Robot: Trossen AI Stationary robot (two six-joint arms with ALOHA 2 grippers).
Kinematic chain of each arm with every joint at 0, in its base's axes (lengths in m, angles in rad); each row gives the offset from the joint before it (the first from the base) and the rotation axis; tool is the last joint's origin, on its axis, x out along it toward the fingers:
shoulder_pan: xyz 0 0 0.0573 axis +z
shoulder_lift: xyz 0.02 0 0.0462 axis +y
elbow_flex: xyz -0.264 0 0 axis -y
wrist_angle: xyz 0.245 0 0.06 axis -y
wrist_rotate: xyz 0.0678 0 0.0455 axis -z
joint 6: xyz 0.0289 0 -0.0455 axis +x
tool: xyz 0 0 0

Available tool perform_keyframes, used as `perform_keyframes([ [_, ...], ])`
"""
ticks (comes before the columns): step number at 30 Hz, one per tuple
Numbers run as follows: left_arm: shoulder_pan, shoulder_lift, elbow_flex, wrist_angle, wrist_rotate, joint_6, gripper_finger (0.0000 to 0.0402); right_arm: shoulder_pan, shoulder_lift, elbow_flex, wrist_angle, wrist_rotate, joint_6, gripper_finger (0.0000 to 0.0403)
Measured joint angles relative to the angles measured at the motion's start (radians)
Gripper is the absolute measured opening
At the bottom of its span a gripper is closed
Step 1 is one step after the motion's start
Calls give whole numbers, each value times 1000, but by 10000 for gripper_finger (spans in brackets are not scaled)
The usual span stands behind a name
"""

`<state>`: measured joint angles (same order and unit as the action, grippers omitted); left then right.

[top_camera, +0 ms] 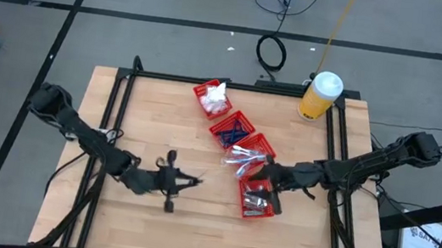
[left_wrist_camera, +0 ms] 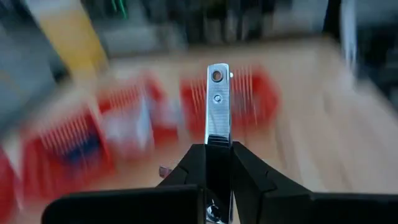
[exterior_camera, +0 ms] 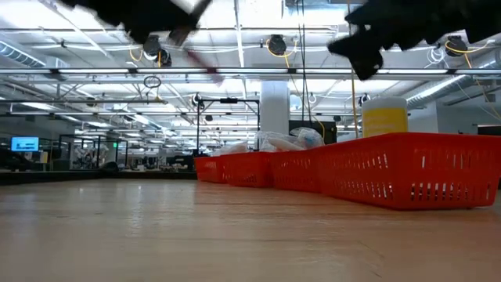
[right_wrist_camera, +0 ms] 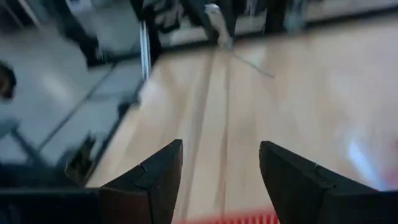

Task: Pick & Place Travel size toiletries
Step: Put the nail cutter into the bottom red bin

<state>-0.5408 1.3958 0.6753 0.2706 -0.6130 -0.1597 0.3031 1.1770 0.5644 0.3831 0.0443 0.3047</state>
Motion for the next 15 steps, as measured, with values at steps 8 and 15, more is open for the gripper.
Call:
perform_keyframes([
  [8, 94, 13, 2, 285, 57, 271, 29, 0, 79, 1, 286, 63, -123, 201],
  [15, 133, 89, 2, 547, 200, 402, 29, -9, 262, 0, 570, 63, -179, 201],
])
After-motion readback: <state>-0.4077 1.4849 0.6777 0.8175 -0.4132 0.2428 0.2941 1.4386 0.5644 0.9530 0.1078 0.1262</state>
